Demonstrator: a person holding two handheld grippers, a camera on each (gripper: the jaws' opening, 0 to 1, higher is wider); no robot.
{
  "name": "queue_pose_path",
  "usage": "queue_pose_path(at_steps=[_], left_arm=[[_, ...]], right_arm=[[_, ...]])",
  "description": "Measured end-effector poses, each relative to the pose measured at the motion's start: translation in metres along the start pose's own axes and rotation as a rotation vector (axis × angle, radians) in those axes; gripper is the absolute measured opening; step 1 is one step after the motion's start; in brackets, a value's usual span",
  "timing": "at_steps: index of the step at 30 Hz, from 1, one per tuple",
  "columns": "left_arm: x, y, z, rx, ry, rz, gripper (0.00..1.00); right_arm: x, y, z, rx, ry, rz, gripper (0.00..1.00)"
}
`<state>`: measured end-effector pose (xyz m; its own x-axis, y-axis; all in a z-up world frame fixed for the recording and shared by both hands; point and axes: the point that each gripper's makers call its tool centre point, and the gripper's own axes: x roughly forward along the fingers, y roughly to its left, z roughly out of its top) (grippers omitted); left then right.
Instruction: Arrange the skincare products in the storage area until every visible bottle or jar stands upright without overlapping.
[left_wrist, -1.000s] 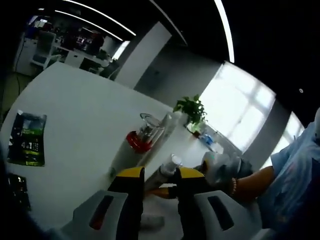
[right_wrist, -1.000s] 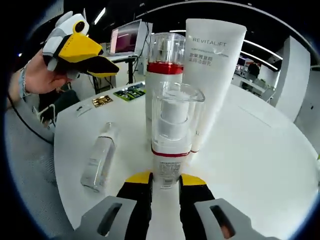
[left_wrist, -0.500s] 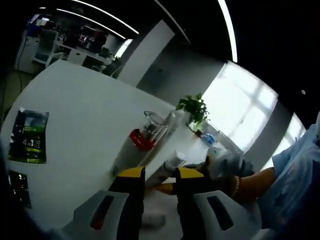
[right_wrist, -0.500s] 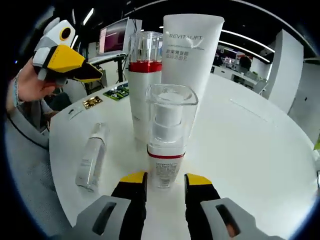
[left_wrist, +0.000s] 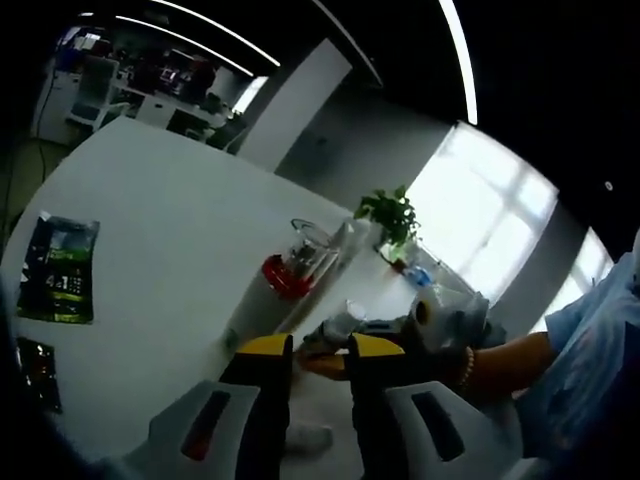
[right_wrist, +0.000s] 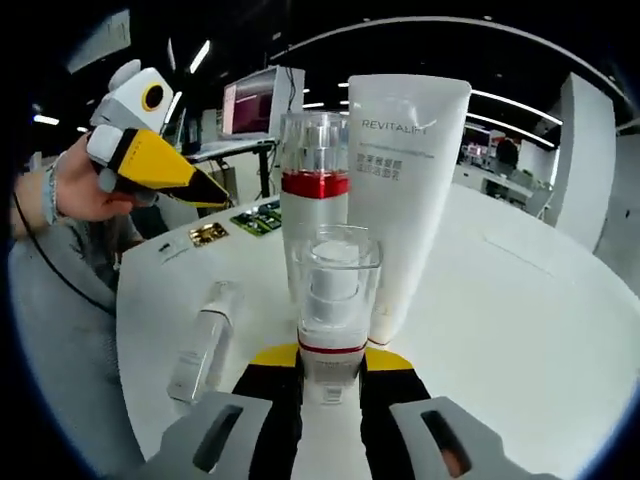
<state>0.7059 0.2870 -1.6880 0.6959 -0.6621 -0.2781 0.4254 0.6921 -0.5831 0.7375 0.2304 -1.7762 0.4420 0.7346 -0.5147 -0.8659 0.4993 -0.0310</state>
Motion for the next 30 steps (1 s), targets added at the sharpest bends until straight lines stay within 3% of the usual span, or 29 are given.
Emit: queue_pose_path(at_steps=[1, 2, 3, 5, 8, 14, 20, 30], left_arm=[[0.0, 0.0, 0.0, 0.0, 0.0, -0.001, 0.18], [0.0, -0.001, 0.0, 0.0, 0.001, -0.001, 0.18], [0.001, -0.001, -0.001, 0.001, 0.006, -0.002, 0.18], [0.002, 0.0, -0.003, 0.001, 0.014, 0.0, 0.18], [0.002, 0.001, -0.004, 0.004, 0.021, 0.003, 0.18], [0.002, 0.002, -0.006, 0.001, 0.028, 0.011, 0.17], [0.003, 0.004, -0.008, 0.0, 0.038, 0.017, 0.17], [0.004, 0.004, -0.01, 0.0, 0.047, 0.017, 0.17]], right_arm=[[0.002, 0.007, 0.002, -0.032, -0.012, 0.048, 0.16], [0.002, 0.007, 0.002, -0.035, -0.014, 0.046, 0.16], [0.003, 0.004, 0.0, -0.025, -0.007, 0.021, 0.16], [0.003, -0.003, -0.013, -0.013, 0.068, -0.022, 0.18], [0.001, -0.009, -0.023, -0.023, 0.091, -0.035, 0.25], [-0.01, -0.023, -0.027, 0.015, 0.1, -0.065, 0.16], [-0.01, -0.021, -0.028, -0.005, 0.105, -0.063, 0.09], [-0.004, -0.018, -0.022, -0.03, 0.09, -0.056, 0.1]])
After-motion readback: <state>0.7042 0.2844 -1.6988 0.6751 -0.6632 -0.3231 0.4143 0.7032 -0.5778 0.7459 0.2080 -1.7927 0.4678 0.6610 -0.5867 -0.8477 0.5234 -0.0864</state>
